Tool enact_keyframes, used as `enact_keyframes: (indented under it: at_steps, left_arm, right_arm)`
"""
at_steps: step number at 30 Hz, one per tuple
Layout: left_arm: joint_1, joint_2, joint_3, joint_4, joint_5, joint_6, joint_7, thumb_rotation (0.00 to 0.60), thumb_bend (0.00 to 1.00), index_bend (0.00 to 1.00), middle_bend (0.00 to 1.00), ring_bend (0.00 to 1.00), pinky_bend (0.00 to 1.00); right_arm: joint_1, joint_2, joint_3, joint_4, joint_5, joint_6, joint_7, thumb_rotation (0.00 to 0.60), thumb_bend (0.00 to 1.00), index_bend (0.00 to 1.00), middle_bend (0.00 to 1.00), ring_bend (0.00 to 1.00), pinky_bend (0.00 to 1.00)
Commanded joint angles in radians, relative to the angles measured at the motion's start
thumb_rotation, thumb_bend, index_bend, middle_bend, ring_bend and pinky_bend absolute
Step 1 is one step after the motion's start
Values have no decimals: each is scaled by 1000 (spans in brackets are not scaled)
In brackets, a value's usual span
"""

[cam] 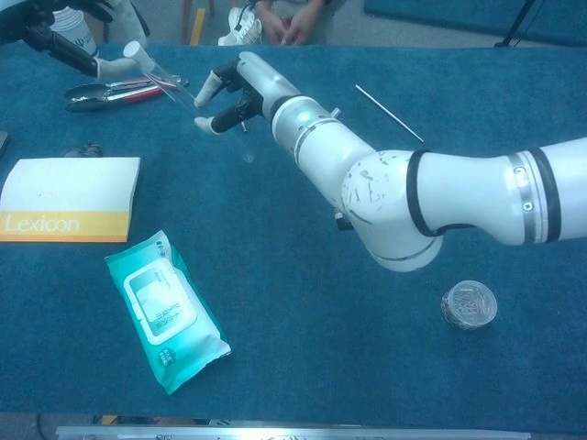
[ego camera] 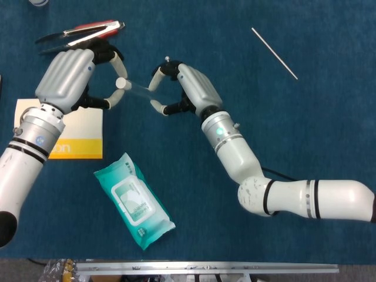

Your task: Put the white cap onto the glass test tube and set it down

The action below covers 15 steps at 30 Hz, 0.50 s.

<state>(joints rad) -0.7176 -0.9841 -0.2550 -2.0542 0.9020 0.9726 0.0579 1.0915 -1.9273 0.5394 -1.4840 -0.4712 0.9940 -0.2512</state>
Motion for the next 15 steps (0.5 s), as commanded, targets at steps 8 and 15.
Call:
enact_keyframes:
  at_steps: [8, 15]
  left_arm:
    - [-1, -2, 1, 0, -2, -1, -2, 600, 328, 522, 300, 146, 131]
    - [-4, -3, 0, 0, -9, -7, -6, 600, 328, 522, 300, 146, 131]
  right_arm:
    - [2, -1, 2, 2, -5, 0, 3, 600, 260, 638, 317, 152, 254]
    - [2, 2, 7, -2, -9, 1, 9, 600, 258, 638, 317, 152, 254]
